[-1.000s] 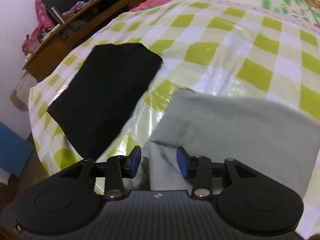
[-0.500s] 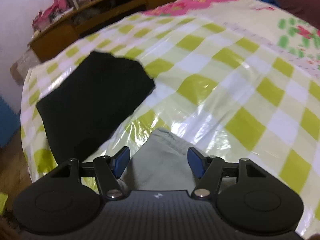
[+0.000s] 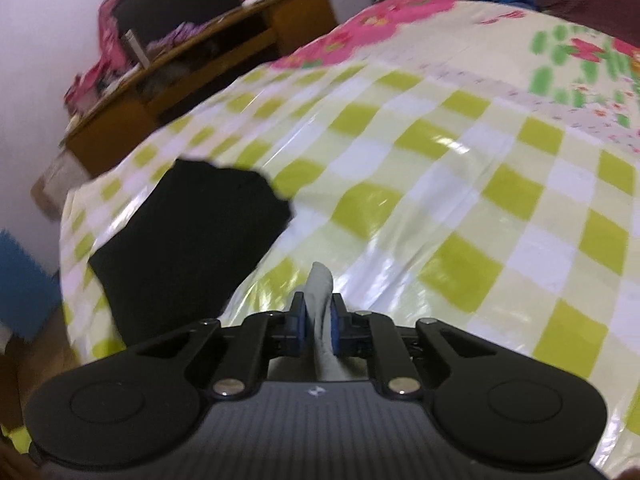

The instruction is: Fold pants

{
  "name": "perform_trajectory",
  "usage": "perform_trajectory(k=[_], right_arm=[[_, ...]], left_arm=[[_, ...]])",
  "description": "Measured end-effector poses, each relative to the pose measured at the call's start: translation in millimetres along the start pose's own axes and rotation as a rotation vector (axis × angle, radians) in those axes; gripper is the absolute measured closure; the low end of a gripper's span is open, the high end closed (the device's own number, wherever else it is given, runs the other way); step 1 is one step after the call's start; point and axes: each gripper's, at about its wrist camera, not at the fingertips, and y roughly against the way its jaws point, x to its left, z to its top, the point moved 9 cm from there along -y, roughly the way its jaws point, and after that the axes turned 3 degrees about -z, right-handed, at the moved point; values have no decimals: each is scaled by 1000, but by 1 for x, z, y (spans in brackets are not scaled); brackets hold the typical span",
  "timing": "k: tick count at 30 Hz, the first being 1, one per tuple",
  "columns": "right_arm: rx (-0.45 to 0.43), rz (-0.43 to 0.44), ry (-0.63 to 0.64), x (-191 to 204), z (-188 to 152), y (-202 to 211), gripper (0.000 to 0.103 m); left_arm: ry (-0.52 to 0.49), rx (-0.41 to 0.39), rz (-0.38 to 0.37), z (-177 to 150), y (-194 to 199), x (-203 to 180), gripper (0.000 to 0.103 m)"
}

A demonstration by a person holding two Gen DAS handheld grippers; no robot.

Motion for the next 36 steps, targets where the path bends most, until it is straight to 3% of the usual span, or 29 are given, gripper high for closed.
perform_trajectory(k=[3,7,9,10,15,19,22,26,29,32,36], right_arm=[[41,-4,-47,-8,-7,-18,79],[15,-5,52,12,-20,-27,70],[11,-29,116,22,-22,-29,53],[4,-45,139,24,-22,-29,54],[-142,-116,175,23,-12,7,55],[-247,-160,236,27,-6,33,47],[-196,-85,209,28,-13,25,47],[-87,-61,179,22,-30,-9,47],[-12,-53,89,6,-35,-43,46],[-8,-31,29,-4,-31,-54,43],[-75,-19,-5,-5,-28,-21,43]], left_arm=[[9,19,8,-7,-4,3,72],[-66,3,17,-15,10,-4,70],[-94,31,27,-24,13,-5,68],[-98,43,29,-27,14,-3,68],[-102,19,96,-24,38,14,64],[-127,-51,127,-4,47,19,62],[-158,-123,93,19,42,3,61],[-185,-177,57,37,29,-13,50],[-225,-116,79,26,1,-10,48],[-223,39,86,0,-29,6,45],[-243,36,90,0,-23,5,41]])
